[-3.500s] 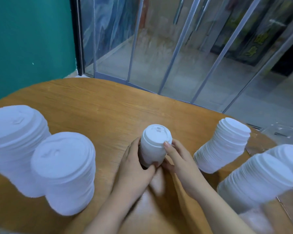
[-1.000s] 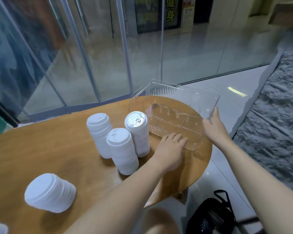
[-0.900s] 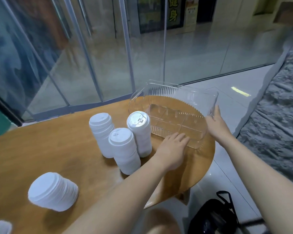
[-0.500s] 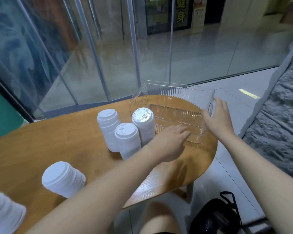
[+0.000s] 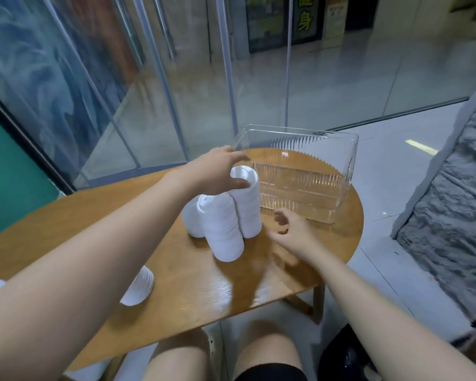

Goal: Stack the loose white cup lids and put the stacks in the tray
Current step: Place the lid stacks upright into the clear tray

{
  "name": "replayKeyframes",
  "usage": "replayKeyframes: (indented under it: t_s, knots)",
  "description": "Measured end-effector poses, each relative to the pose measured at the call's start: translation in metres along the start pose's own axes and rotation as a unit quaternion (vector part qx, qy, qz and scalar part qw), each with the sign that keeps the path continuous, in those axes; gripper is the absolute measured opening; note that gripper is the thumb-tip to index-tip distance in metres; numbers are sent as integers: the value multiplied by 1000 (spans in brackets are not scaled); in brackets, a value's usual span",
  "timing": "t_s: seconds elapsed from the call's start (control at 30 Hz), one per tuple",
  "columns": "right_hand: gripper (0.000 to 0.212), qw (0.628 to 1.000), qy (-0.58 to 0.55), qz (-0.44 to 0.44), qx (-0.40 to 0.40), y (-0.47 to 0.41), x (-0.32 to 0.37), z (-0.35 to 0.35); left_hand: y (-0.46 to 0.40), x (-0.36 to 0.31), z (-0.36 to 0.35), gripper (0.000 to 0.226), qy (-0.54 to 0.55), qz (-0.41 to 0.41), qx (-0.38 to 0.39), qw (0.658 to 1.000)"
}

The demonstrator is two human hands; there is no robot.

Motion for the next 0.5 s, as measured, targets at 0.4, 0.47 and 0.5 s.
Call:
replayKeyframes:
  t_s: [0.4, 0.47, 0.5]
  knots:
    - [75, 997, 53, 44, -28, -36, -10, -60, -27, 22, -25, 69, -4, -14, 53, 999]
    - [73, 996, 60, 53, -30, -40, -10, -62, -28, 23, -25, 69, -2, -13, 51, 999]
    - [73, 996, 60, 53, -30, -41, -10, -62, -29, 24, -26, 69, -1, -14, 51, 999]
Point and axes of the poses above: each hand's wrist, its own y-axis away from the middle knuckle, its own z-axis out of the back of the hand, x = y × z, the point moved 2 cm from there along -y, towards the middle knuckle, and after that the axes turned 10 degrees about -x, right-handed, at the moved point
